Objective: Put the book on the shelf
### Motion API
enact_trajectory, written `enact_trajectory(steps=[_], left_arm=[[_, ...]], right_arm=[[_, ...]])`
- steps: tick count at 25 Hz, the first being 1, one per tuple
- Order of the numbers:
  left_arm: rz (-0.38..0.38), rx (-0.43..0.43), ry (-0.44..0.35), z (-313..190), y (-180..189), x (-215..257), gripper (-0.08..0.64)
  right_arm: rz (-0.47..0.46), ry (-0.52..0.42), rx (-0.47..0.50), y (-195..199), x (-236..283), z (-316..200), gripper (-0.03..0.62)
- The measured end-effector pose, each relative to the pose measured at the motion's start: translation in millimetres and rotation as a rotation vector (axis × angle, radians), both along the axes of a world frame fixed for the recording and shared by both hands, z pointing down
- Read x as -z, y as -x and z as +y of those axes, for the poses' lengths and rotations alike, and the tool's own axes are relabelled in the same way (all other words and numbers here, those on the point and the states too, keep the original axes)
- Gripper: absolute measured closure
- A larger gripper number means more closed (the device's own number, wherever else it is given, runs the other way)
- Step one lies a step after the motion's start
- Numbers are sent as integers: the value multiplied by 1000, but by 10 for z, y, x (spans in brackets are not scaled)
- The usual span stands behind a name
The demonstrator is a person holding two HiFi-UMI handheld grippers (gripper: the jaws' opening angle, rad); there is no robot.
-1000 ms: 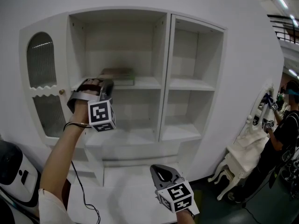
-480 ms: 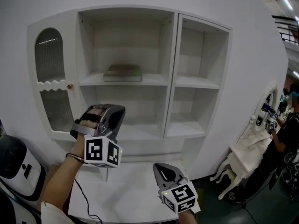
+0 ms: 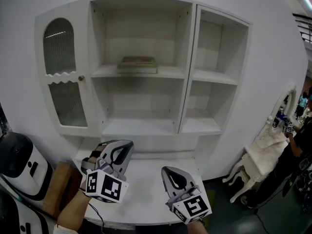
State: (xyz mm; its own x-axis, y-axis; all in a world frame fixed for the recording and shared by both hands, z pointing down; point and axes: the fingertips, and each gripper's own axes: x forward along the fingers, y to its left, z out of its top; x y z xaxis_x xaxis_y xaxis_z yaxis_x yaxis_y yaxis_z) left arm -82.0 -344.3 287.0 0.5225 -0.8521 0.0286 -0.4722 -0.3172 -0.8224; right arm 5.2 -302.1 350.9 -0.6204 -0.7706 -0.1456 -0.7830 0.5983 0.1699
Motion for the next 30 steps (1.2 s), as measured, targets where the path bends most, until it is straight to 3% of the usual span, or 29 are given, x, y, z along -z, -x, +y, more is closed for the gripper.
enact_trajectory(steps=[10, 17, 19, 23, 30], left_arm=[[380, -108, 308, 475, -72, -727, 552], [615, -120, 410, 529, 24, -862, 552], [638, -109, 413, 518, 51, -926, 552], [605, -64, 398, 493, 78, -1127, 552], [654, -109, 435, 553, 46, -1185, 552]], right_arm=[[-12, 54, 78, 172, -320, 99, 580], [22, 46, 129, 361, -381, 160, 580], [37, 36, 140, 421, -387, 158, 580], [106, 34, 145, 539, -472, 124, 580], [105, 51, 156, 599, -582, 122, 580]])
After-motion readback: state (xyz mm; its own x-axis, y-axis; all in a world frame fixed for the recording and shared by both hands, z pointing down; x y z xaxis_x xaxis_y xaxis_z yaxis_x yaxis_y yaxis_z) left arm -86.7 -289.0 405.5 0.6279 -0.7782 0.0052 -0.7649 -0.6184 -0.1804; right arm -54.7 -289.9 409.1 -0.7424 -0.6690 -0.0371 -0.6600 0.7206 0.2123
